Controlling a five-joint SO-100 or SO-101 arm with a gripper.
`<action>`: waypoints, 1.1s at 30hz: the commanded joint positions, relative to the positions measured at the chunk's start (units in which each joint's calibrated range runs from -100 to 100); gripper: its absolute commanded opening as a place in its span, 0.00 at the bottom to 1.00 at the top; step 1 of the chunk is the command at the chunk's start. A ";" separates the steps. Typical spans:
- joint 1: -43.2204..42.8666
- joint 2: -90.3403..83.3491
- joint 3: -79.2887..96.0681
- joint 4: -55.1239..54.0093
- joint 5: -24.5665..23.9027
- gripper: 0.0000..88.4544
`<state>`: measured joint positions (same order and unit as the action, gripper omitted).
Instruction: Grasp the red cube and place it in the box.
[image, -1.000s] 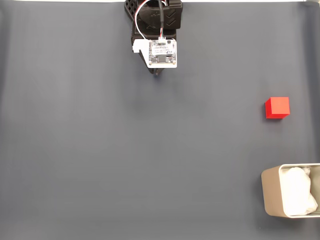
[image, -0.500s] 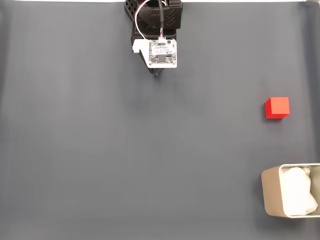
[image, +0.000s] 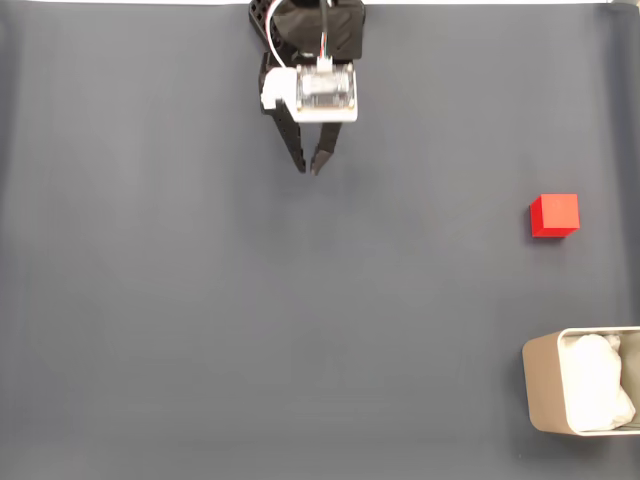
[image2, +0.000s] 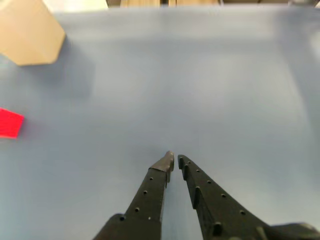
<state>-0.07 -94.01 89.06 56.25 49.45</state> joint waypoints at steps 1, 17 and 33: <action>-0.49 5.53 -12.69 -4.28 0.34 0.00; -0.49 36.73 -59.13 7.61 1.37 0.00; -0.21 52.93 -72.82 15.23 2.20 0.00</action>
<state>-0.67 -42.94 20.43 71.28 50.77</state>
